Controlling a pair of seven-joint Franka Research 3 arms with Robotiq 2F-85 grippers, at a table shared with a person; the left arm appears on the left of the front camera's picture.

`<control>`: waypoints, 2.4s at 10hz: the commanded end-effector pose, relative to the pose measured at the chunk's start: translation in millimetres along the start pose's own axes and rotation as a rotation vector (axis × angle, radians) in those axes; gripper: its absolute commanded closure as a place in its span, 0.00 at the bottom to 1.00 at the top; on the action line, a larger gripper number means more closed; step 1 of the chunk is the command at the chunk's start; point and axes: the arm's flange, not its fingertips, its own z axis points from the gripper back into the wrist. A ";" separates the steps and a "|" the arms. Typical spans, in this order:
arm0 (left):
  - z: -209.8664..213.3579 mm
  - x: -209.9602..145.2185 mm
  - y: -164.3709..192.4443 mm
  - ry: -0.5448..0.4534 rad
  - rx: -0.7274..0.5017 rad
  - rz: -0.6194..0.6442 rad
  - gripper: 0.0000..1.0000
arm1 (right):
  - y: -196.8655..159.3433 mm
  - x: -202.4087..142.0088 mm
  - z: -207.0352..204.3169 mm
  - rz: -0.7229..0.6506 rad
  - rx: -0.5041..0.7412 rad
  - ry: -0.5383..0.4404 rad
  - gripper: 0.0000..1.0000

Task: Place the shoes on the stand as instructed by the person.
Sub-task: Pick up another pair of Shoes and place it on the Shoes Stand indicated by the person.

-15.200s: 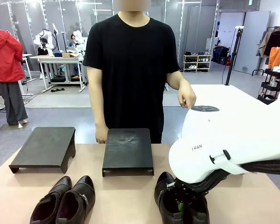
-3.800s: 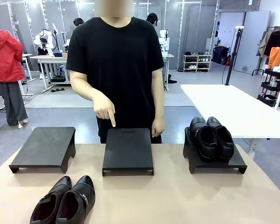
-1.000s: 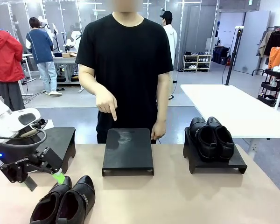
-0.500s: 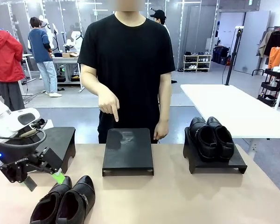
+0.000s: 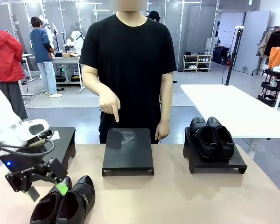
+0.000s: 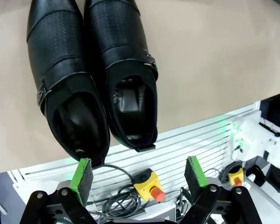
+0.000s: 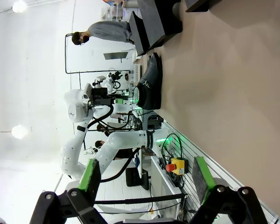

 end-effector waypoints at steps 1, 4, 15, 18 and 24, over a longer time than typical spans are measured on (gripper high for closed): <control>-19.4 9.6 -2.2 -0.013 0.032 0.054 0.00 | 0.8 -4.6 -1.4 0.004 -0.018 0.003 0.00; -40.9 9.4 1.9 -0.013 0.095 0.103 0.00 | 0.8 -4.6 -1.4 0.004 -0.018 0.003 0.00; -101.0 21.5 18.3 -0.058 0.193 0.164 0.00 | 0.8 -4.6 -1.4 0.004 -0.018 0.003 0.00; -107.9 19.7 20.5 -0.053 0.222 0.164 0.69 | 0.8 -4.6 -1.4 0.004 -0.018 0.003 0.00; -104.0 15.0 18.3 -0.062 0.243 0.154 1.00 | 0.8 -4.6 -1.4 0.004 -0.018 0.003 0.00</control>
